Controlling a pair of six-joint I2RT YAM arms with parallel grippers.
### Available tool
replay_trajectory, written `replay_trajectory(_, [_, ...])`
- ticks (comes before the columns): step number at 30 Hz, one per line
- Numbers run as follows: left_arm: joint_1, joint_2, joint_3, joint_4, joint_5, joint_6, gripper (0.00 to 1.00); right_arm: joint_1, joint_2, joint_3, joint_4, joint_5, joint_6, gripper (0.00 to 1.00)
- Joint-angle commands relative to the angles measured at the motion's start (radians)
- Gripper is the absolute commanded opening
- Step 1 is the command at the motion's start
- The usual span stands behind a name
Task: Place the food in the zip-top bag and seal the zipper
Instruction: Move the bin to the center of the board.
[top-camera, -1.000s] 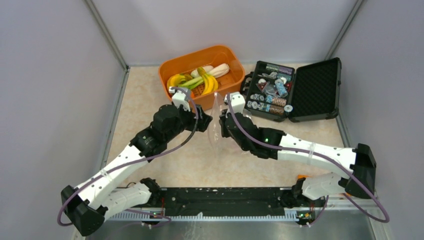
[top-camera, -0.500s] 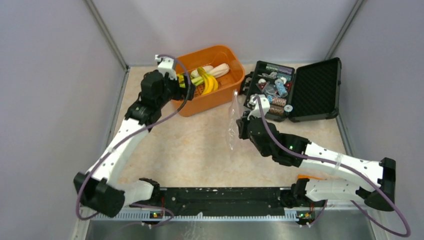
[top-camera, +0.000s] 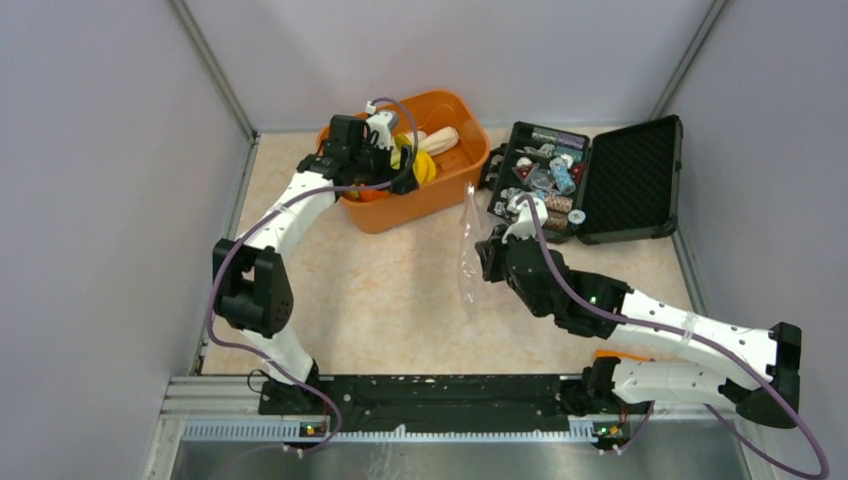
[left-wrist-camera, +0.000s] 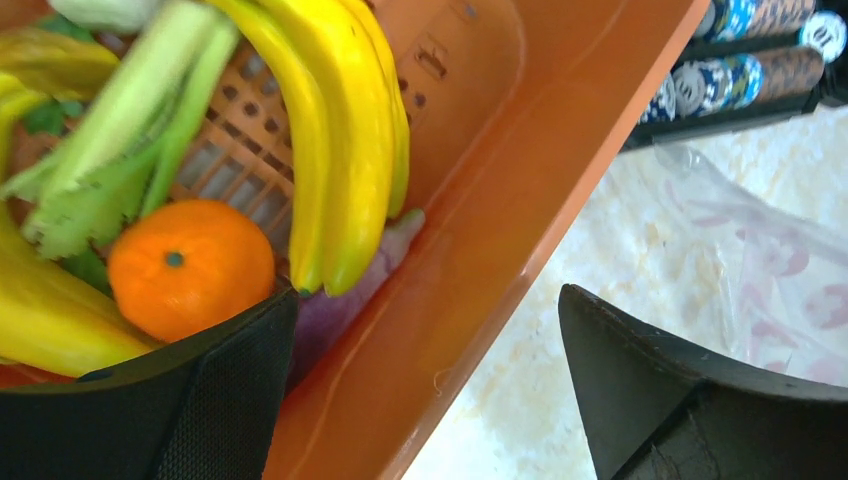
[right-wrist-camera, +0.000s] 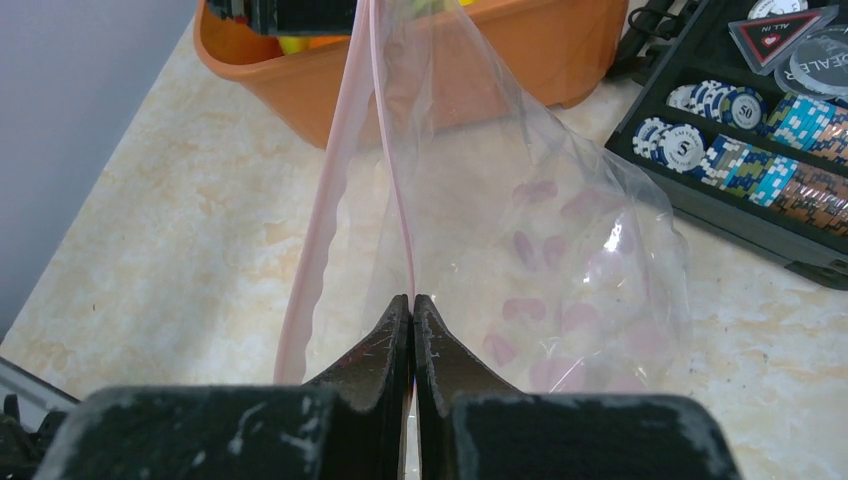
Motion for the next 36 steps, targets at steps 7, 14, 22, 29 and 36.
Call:
replay_trajectory(7, [-0.001, -0.038, -0.132, -0.137, 0.161, -0.028, 0.9, -0.008, -0.007, 0.035, 0.006, 0.053, -0.049, 0.0])
replay_trajectory(14, [-0.067, -0.239, -0.349, -0.152, 0.169, -0.063, 0.87, -0.023, -0.004, 0.029, 0.027, 0.071, -0.07, 0.0])
replay_trajectory(22, [-0.183, -0.501, -0.573, -0.216, 0.16, -0.163, 0.83, -0.065, -0.005, 0.025, 0.028, 0.065, -0.092, 0.0])
replay_trajectory(29, [-0.204, -0.73, -0.52, -0.261, 0.006, -0.215, 0.94, -0.078, -0.006, 0.015, 0.036, 0.062, -0.089, 0.0])
replay_trajectory(36, [-0.187, -0.708, -0.355, -0.097, -0.434, -0.199, 0.99, -0.078, -0.007, 0.005, 0.039, 0.031, -0.063, 0.0])
